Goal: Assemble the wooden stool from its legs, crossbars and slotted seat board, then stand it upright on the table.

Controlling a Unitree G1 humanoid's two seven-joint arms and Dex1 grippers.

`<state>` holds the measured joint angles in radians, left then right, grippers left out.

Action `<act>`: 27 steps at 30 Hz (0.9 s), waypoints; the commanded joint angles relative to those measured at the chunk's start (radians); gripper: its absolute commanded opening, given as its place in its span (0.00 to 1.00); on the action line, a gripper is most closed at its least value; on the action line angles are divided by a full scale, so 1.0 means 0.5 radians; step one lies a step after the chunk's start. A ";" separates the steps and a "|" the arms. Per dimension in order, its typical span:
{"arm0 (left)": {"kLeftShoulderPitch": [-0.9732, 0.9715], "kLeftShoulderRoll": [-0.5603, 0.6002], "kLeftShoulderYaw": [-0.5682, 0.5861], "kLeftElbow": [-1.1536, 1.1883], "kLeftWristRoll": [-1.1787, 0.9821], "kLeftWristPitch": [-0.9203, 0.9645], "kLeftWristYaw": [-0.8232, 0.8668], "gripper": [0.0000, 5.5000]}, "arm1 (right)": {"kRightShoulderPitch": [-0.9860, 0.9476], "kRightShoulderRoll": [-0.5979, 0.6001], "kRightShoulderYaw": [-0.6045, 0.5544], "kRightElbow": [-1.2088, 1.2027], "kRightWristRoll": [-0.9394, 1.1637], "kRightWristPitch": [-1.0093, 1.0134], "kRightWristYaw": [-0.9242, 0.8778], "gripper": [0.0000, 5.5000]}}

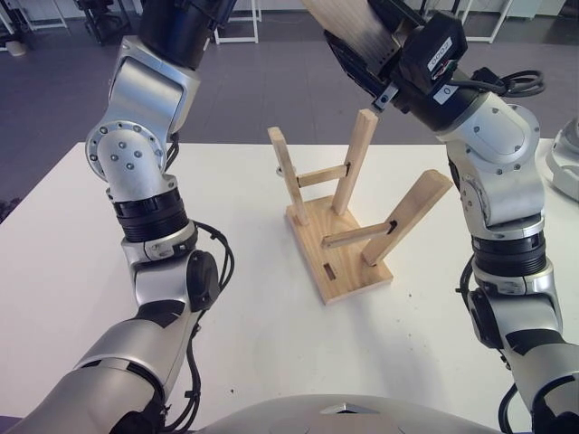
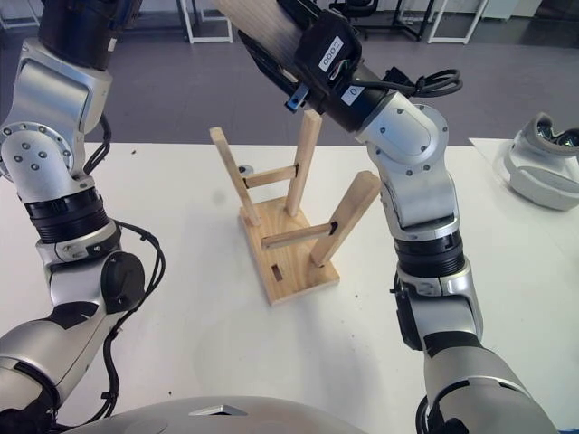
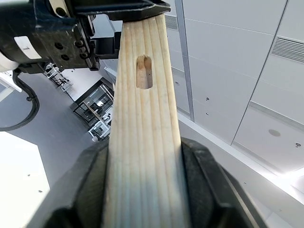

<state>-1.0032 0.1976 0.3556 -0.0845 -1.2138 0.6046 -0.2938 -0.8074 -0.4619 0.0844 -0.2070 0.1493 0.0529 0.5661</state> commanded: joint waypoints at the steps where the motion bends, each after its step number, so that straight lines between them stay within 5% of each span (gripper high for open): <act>1: 0.082 0.041 0.021 -0.056 0.026 -0.018 0.053 0.19 | 0.059 -0.049 0.041 -0.031 -0.036 -0.063 0.116 0.52; 4: 0.170 0.164 0.105 -0.114 0.005 0.012 0.086 0.19 | 0.053 -0.085 -0.073 -0.002 0.023 -0.005 0.120 0.62; 9: 0.472 0.328 0.199 -0.338 -0.152 0.156 0.190 0.19 | 0.086 -0.202 -0.427 0.129 0.148 0.188 0.021 0.63; 14: 1.075 0.346 0.235 -0.760 -0.377 0.246 0.388 0.19 | 0.599 -0.330 -0.560 0.592 -0.023 0.152 -0.033 0.63; 21: 1.977 0.059 0.001 -1.149 -0.090 0.095 0.677 0.19 | 1.116 -0.063 -0.046 1.138 -0.483 -0.109 -0.184 0.63; 27: 2.244 -0.202 -0.026 -1.161 -0.127 -0.101 1.020 0.19 | 1.384 -0.135 0.337 0.762 -0.589 -0.227 0.194 0.63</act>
<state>0.1019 0.1118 0.3378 -0.6701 -1.2770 0.5790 0.1721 -0.1694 -0.5159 0.2125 0.2364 -0.1524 -0.0755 0.6026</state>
